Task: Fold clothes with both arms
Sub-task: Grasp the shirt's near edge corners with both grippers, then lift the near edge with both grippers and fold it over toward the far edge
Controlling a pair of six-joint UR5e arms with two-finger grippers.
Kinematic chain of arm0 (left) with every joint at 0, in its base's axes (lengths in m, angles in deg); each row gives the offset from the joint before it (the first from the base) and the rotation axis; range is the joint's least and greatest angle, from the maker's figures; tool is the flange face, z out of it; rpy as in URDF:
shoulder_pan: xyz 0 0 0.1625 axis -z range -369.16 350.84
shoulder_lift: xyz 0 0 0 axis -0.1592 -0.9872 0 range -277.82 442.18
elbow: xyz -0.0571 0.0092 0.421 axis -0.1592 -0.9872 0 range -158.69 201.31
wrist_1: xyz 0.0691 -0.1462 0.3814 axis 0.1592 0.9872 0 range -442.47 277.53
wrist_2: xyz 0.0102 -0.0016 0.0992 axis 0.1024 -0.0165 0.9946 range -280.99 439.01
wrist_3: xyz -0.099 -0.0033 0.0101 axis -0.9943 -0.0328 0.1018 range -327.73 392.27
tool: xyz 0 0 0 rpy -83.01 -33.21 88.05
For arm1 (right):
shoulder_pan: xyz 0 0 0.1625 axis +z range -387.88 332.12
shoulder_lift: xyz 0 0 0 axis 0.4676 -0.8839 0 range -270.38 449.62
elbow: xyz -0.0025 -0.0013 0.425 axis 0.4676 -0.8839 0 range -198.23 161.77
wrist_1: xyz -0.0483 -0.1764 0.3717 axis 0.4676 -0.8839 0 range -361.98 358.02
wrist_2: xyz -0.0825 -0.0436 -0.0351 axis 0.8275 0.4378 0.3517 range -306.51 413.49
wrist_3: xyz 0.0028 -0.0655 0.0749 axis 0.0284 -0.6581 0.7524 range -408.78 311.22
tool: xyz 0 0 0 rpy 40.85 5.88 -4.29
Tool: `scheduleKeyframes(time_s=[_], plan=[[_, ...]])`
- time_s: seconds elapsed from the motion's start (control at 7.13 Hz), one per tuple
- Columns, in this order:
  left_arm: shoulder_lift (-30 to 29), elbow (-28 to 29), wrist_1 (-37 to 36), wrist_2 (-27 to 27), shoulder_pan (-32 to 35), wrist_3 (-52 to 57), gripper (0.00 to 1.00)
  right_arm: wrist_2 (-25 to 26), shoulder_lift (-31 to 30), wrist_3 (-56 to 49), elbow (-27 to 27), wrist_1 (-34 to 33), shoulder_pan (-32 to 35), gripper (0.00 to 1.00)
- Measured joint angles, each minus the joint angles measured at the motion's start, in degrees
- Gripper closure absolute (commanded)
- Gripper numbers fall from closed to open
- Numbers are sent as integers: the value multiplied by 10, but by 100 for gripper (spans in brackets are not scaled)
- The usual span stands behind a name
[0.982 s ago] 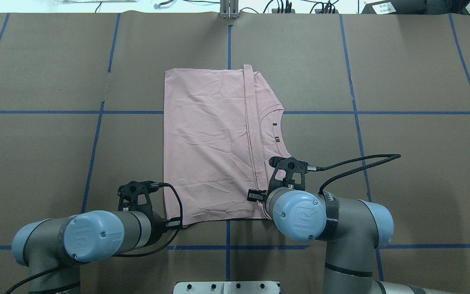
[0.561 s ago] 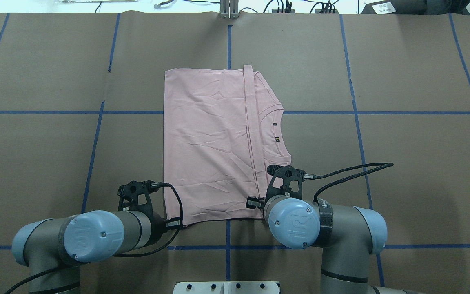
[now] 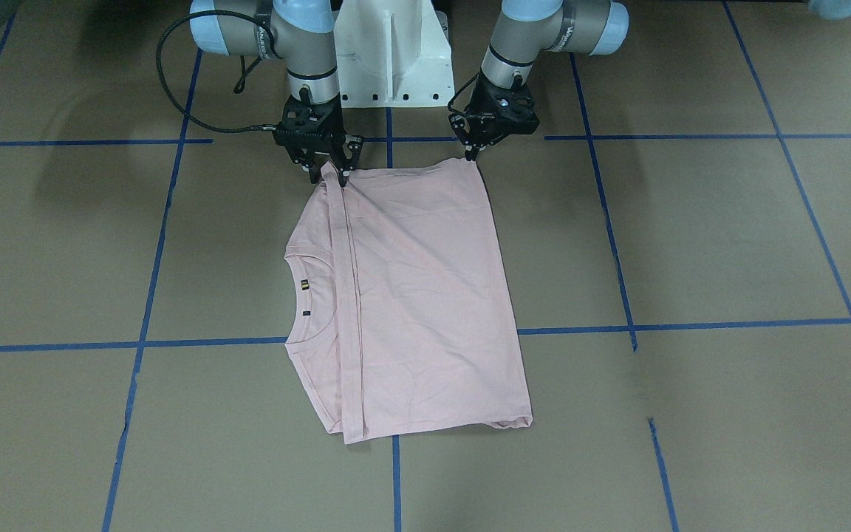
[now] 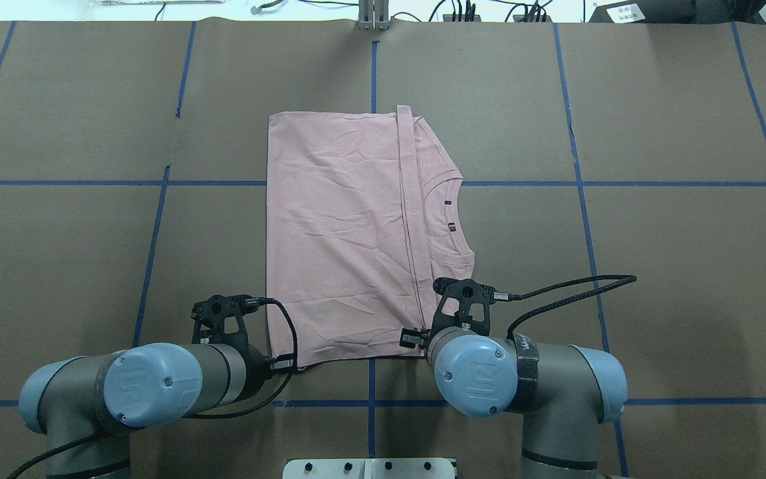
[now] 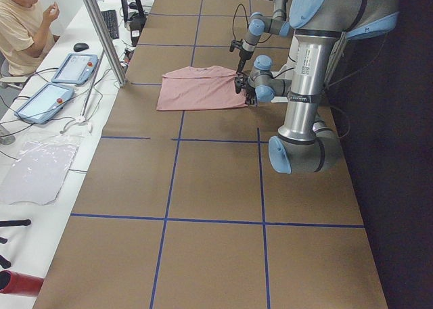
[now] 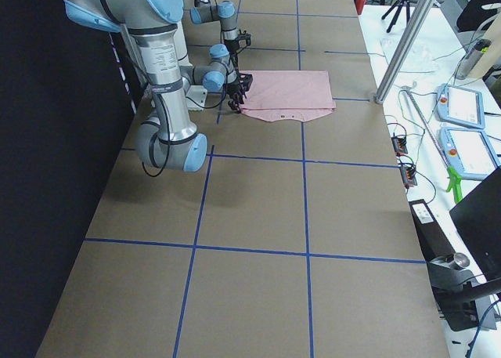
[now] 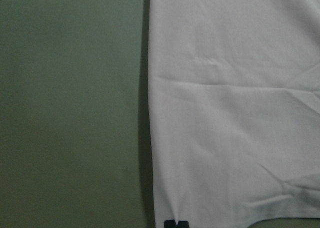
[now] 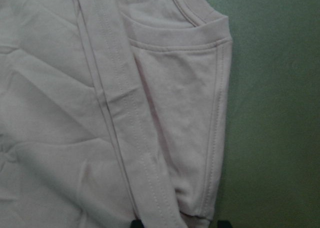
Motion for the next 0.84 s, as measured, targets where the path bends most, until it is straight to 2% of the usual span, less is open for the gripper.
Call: scheduleKeyframes(time_s=[0.14,0.28,0.84], plan=[[0,0,0,0,0,0,100,1,0,2,-1,0,-1,64],[0,0,0,0,0,0,100,1,0,4,-2,0,-1,100],[-1,0,0,0,0,0,100,7,12,27,-14,1,-2,100]])
